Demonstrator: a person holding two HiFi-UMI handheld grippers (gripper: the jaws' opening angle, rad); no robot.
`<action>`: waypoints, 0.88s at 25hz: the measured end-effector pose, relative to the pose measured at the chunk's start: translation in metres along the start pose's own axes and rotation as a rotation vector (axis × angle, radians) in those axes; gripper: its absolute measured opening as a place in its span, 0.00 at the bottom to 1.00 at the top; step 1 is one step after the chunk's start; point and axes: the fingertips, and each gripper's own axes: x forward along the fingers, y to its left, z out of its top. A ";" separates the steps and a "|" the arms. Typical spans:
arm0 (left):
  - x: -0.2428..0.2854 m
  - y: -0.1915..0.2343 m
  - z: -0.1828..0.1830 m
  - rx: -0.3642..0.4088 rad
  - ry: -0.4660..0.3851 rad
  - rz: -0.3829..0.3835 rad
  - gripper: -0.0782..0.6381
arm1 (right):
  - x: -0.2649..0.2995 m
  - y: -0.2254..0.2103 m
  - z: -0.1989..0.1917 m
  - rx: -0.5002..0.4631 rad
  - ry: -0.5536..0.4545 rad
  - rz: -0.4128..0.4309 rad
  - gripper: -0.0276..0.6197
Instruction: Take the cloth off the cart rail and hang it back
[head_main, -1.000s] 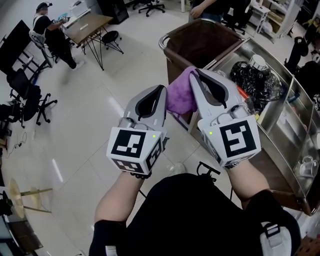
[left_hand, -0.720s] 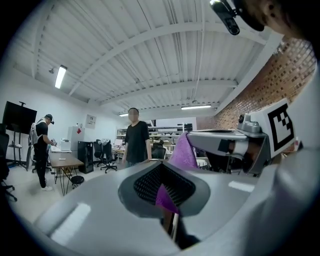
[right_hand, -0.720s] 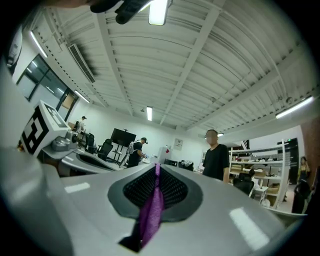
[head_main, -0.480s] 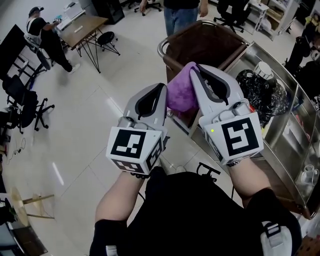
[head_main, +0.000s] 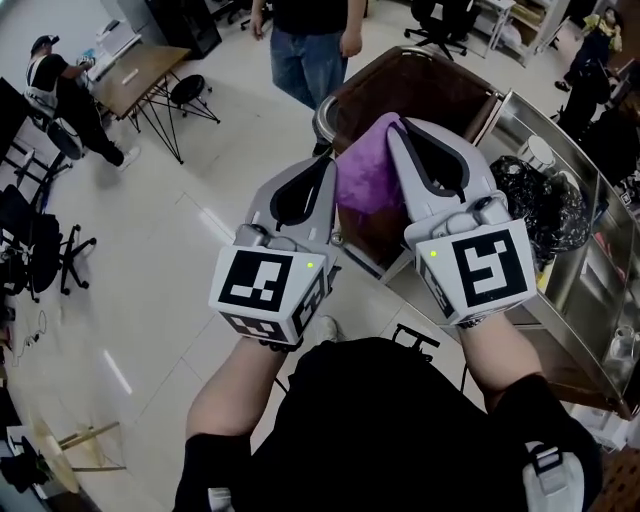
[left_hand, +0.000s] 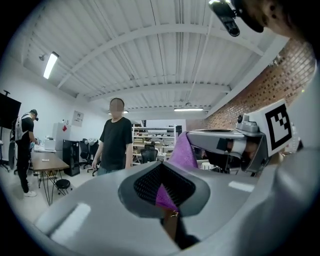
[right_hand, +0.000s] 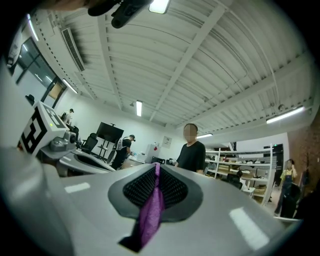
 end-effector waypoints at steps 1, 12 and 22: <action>0.003 0.007 0.003 0.000 -0.001 -0.009 0.10 | 0.007 -0.001 0.001 -0.002 0.002 -0.012 0.08; 0.040 0.077 0.007 -0.016 0.001 -0.126 0.11 | 0.081 -0.021 -0.012 -0.011 0.055 -0.153 0.08; 0.118 0.142 0.028 -0.057 0.005 -0.203 0.11 | 0.169 -0.077 -0.001 -0.036 0.086 -0.236 0.08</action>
